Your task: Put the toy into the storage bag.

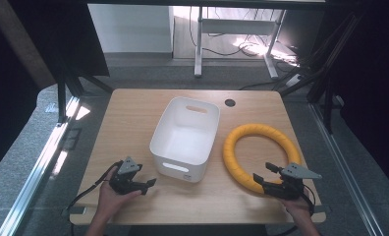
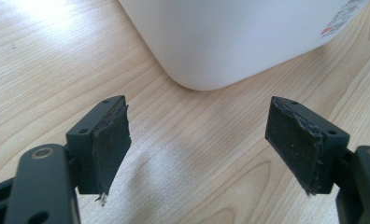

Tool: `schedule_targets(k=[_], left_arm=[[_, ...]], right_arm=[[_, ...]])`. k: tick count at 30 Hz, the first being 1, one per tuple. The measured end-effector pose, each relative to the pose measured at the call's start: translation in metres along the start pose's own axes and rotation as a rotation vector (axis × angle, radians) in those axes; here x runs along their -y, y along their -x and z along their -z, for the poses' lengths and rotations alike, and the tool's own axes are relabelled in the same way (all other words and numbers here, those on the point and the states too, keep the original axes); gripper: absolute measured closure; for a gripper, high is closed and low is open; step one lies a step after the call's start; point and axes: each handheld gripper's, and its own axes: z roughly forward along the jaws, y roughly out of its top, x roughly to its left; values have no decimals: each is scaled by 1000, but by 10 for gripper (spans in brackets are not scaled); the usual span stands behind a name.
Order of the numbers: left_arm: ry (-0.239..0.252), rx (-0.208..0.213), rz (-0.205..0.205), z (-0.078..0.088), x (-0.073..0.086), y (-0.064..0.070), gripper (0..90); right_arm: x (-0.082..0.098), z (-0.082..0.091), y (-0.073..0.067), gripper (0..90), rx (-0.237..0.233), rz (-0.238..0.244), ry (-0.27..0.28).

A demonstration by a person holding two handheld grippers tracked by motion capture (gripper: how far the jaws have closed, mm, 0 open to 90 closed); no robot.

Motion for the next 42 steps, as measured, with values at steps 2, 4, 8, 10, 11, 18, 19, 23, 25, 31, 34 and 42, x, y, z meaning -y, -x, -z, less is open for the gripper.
schedule_targets(k=[2,4,8,10,11,18,19,23,25,31,34,42], left_arm=[[2,-1,-4,0,0,0,218],[4,-5,-8,1,1,1,217],[3,-2,-12,2,2,4,216],[2,1,-10,2,3,5,216],[2,1,-10,2,3,5,216],[-6,4,-16,0,4,7,217],[-11,5,-19,-1,4,7,217],[-1,4,-13,2,4,8,217],[3,6,-6,3,3,8,217],[-14,32,-32,-2,-4,8,215],[-49,44,-66,-8,-5,11,214],[-61,47,-72,-10,-5,12,213]], right_arm=[[0,1,0,317,-6,0,4],[-1,2,1,315,-8,5,24],[-7,4,4,312,-16,-49,24],[-8,1,4,313,-24,-48,11],[-8,1,4,313,-24,-48,11],[-11,-5,7,274,-65,-20,-94],[-11,-5,8,269,-60,-13,-106],[-14,0,13,255,-36,1,-131],[-15,3,13,262,-30,-4,-134],[-29,3,14,287,-47,79,-205],[-41,0,14,298,-65,134,-265],[-67,-13,13,315,-114,220,-381]])
